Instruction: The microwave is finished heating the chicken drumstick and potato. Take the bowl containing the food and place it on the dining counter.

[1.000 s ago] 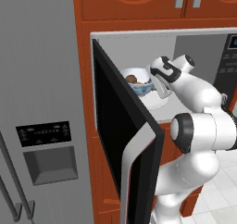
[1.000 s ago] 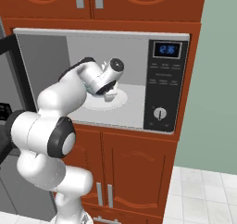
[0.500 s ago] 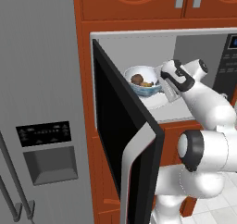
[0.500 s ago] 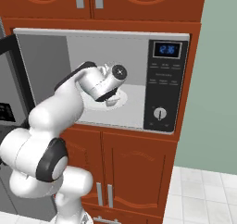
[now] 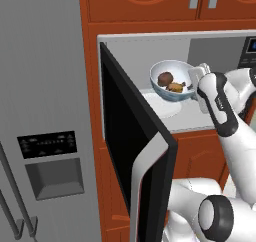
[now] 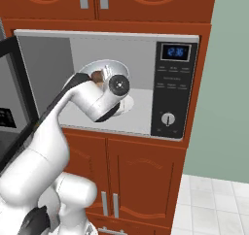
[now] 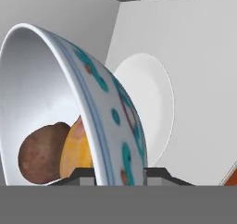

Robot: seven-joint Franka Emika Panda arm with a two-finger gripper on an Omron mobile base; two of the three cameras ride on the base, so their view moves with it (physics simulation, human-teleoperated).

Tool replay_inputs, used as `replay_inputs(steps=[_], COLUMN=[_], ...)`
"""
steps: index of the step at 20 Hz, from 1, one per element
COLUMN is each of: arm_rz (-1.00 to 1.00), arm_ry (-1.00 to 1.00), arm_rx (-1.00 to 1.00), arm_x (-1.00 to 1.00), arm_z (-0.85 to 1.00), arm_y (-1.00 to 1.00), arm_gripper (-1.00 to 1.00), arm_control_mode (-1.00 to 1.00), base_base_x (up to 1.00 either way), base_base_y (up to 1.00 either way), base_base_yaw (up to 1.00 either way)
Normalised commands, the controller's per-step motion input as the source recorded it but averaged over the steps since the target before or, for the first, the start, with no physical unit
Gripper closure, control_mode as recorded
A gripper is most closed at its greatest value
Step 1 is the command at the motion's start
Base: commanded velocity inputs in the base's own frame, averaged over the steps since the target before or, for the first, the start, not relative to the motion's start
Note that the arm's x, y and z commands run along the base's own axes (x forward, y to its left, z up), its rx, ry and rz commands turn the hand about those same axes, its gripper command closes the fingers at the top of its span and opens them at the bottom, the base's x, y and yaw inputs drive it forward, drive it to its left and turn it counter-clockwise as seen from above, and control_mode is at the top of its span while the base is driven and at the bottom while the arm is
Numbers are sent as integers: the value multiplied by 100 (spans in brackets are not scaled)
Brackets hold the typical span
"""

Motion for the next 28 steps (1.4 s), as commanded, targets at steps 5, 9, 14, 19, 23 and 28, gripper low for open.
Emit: replay_inputs(steps=[5,9,14,19,23,28], arm_rz=[0,3,1,0,0,0], arm_ry=[21,31,5,0,0,0], arm_rx=[0,0,0,0,0,0], arm_x=[-100,-100,-46,0,0,0], arm_z=[93,23,-1,0,0,0], arm_y=[-2,-19,-3,0,0,0], arm_gripper=[100,100,100,100,100,100], arm_control_mode=[-100,-100,-100,-100,-100,-100], base_base_x=[0,0,0,0,0,0], base_base_y=[0,0,0,0,0,0], base_base_yaw=[0,0,0,0,0,0])
